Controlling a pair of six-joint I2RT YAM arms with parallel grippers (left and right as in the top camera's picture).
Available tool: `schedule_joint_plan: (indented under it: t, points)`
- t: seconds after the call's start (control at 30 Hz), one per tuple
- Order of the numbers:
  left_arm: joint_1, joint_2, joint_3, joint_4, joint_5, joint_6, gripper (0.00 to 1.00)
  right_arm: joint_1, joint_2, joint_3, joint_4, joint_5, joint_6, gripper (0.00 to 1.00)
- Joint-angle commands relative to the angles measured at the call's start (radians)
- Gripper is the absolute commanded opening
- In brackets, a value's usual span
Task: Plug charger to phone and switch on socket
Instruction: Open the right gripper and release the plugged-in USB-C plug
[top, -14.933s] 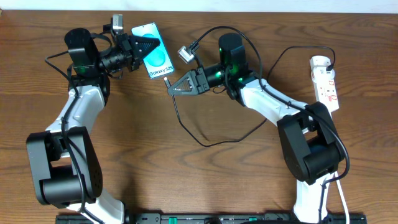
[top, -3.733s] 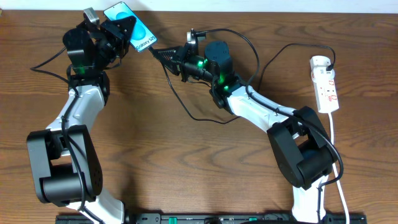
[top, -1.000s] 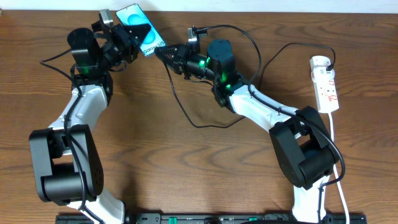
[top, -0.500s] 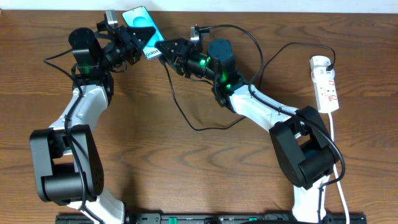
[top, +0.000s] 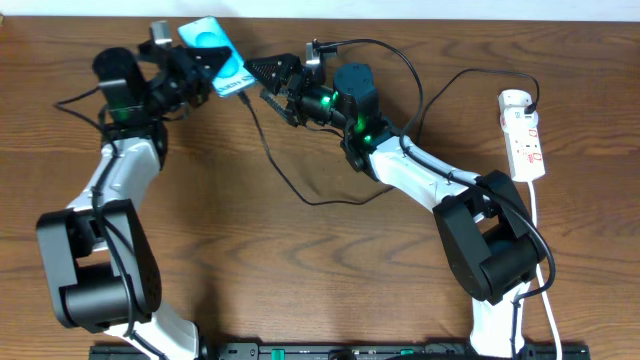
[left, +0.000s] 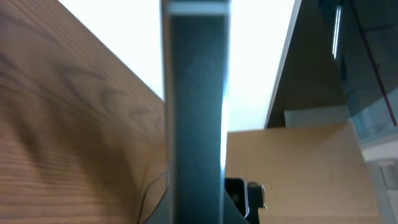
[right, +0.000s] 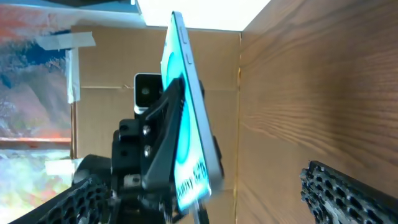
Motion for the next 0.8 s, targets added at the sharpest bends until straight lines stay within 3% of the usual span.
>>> schedule_joint_plan:
  t: [0.0,0.27,0.53,0.77]
  points:
    - [0.036,-0.014,0.009,0.013,0.055,0.020,0.07,-0.012,-0.002,0.010,-0.008,-0.057,-0.047,0.99]
    - [0.076,-0.014,0.009,0.018,0.194,0.021,0.07,-0.042,-0.002,0.010,-0.110,-0.268,-0.180,0.99]
    - [0.078,-0.014,0.009,0.131,0.364,0.023,0.07,-0.055,-0.002,0.010,-0.217,-0.501,-0.343,0.99]
    - [0.078,-0.014,0.009,0.138,0.414,0.113,0.07,-0.061,-0.002,0.010,-0.222,-0.607,-0.387,0.99]
